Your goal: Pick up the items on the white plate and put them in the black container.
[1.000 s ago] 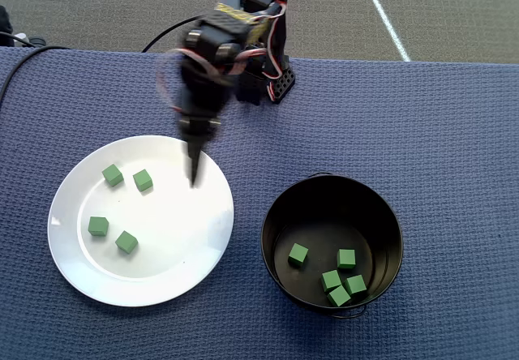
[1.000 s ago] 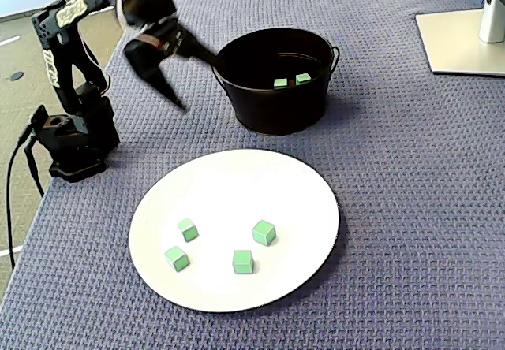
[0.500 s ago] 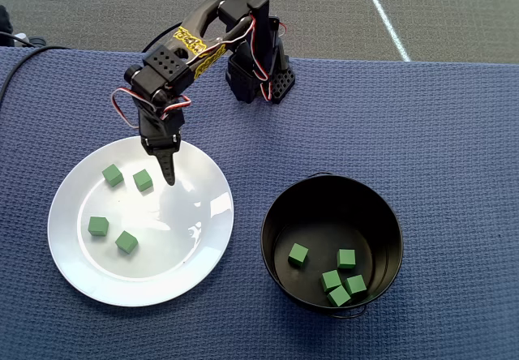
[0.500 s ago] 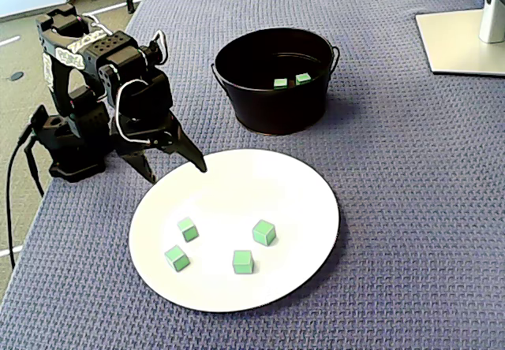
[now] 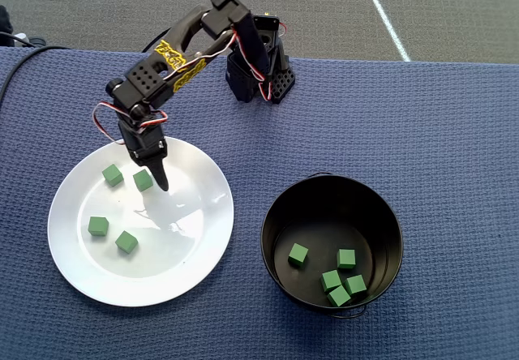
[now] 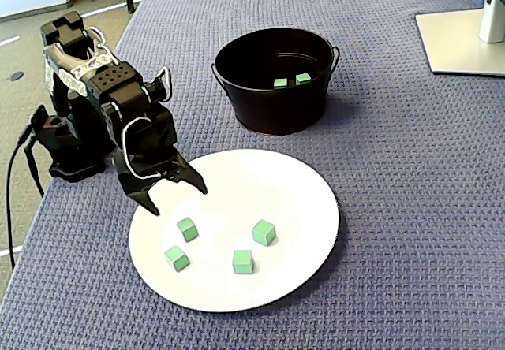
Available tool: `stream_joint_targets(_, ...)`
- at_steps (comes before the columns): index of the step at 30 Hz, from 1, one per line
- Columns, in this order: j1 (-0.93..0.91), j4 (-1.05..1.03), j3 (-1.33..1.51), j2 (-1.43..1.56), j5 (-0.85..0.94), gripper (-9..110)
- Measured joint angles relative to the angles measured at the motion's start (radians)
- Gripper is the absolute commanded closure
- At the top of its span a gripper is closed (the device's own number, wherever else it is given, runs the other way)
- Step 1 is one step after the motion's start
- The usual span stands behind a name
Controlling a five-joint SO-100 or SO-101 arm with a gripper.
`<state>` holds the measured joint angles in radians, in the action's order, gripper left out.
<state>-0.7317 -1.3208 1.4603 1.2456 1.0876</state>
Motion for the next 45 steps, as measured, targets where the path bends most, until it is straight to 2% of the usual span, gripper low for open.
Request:
stream_joint_targets(6, -0.04, 0.035, -0.067, -0.077, 0.041, 67)
stream_joint_targets(29, -0.043, 0.08, -0.109, -0.135, 0.06, 73)
stream_joint_targets(33, -0.041, 0.095, -0.109, -0.138, 0.06, 79)
stream_joint_targets(42, -0.058, 0.137, -0.109, -0.138, 0.072, 100)
stream_joint_targets(45, -0.06, 0.137, -0.106, -0.138, 0.072, 102)
